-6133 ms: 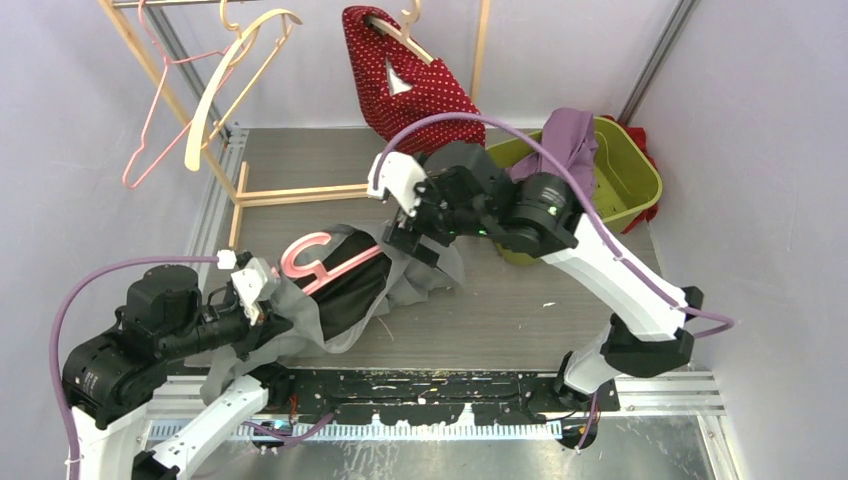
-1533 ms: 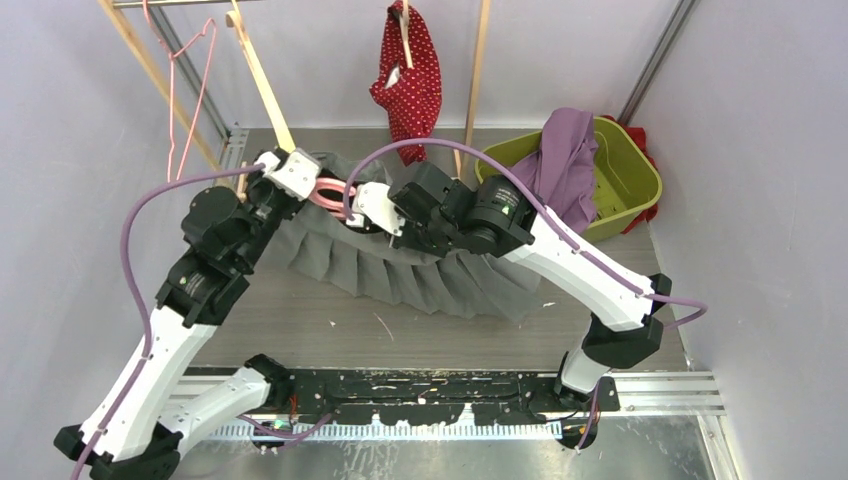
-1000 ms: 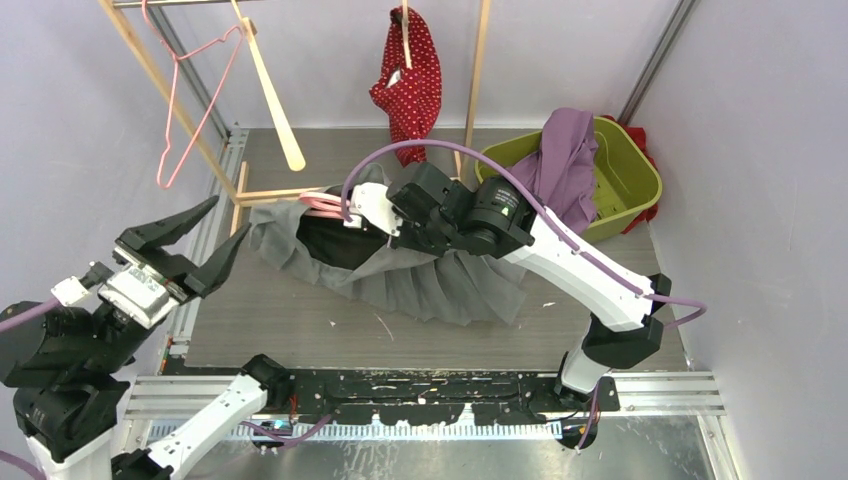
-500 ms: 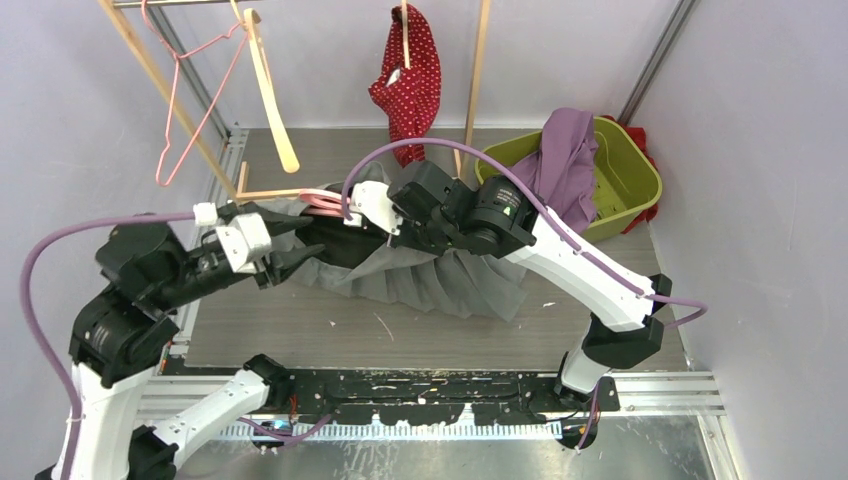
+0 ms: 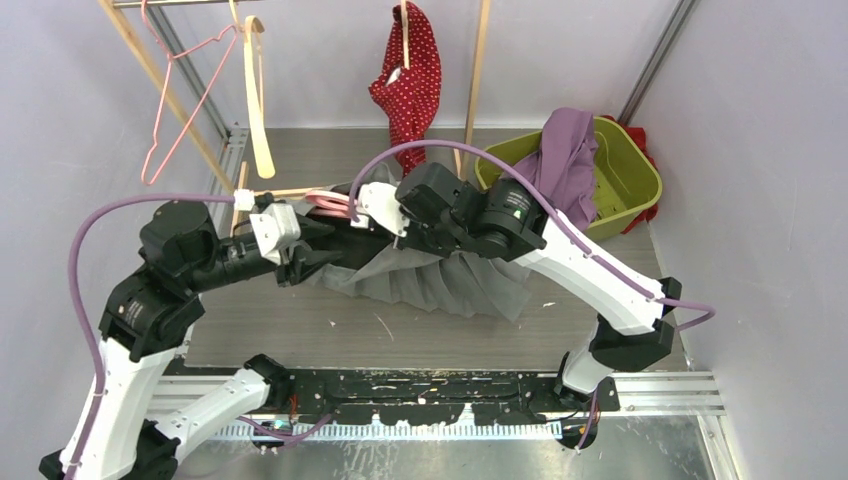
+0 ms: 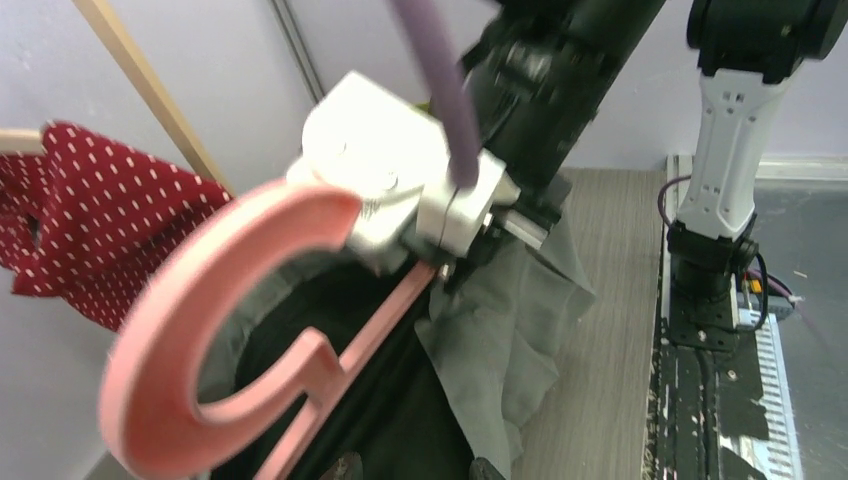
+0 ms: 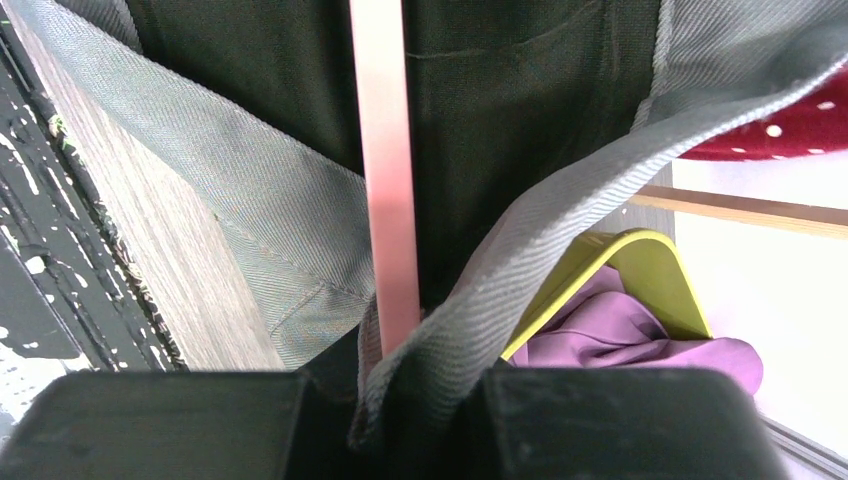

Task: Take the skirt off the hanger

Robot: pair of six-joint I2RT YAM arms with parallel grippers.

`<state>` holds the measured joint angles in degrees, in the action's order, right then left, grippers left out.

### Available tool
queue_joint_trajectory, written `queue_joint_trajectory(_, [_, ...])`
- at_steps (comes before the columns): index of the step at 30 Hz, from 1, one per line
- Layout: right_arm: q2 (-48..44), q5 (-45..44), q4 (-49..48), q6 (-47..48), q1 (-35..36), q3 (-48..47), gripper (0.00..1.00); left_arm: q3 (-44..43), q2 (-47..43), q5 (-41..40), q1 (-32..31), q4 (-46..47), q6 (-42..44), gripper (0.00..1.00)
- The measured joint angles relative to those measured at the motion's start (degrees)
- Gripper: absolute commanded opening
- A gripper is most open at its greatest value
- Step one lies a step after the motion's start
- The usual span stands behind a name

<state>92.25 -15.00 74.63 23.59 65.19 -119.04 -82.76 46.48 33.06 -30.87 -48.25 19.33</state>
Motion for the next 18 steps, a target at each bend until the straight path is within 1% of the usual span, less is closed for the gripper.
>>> queue_joint_trajectory(6, [-2.3,-0.5,0.4,0.0,0.0,0.0,0.0,3.1,0.7,-0.5,0.0,0.9,-0.9,0.42])
queue_joint_trajectory(18, [-3.1,-0.5,1.5,-1.4,0.3,0.0,0.0,3.3,1.8,-1.7,0.0,4.4,-0.6,0.42])
